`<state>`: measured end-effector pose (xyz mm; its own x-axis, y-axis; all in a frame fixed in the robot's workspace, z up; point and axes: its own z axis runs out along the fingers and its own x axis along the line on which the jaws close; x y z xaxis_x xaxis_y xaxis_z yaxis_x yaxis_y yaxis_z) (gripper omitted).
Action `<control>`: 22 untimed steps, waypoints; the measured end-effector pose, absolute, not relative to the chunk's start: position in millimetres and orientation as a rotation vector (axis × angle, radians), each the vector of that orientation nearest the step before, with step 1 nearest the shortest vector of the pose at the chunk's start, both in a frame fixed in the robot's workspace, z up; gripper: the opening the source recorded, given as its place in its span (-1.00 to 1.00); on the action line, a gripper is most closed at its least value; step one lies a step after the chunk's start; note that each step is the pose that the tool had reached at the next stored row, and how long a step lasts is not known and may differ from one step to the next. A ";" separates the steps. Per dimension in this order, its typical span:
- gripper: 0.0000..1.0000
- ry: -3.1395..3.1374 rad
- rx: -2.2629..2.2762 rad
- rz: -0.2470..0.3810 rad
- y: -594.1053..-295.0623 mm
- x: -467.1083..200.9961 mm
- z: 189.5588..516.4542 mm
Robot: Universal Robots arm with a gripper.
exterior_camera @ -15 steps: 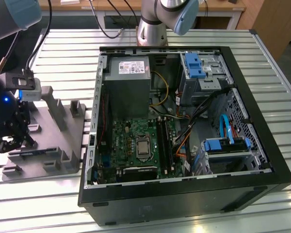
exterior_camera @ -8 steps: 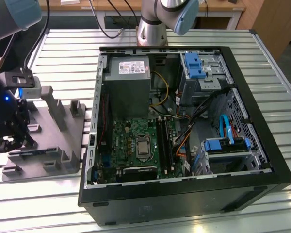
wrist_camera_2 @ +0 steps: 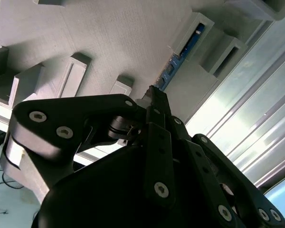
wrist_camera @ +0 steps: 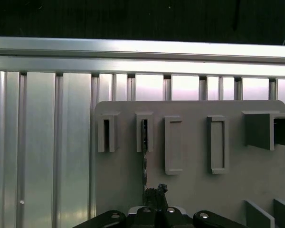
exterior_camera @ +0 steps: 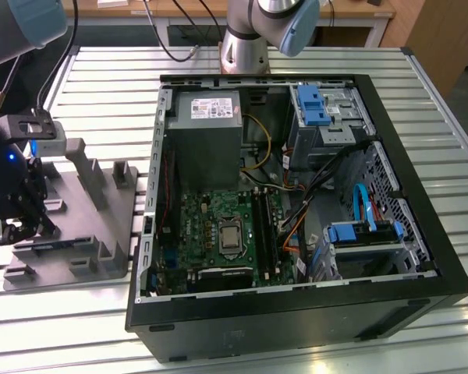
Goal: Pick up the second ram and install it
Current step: 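Pick up the second ram and move it above second insertion slot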
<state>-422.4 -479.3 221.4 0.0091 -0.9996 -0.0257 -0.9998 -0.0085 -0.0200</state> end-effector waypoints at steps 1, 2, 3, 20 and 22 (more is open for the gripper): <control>-0.80 2.189 -2.208 0.006 -479.3 -422.3 221.3; -0.80 2.189 -2.209 0.006 -479.3 -422.4 221.4; -0.77 2.189 -2.209 0.006 -479.3 -422.3 221.3; -0.40 2.219 -2.231 -0.053 -479.2 -422.4 213.1; -0.40 2.219 -2.231 -0.053 -479.2 -422.5 209.5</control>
<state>-422.5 -479.2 209.5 0.0053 -0.9996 0.0275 -0.9998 -0.0058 -0.0197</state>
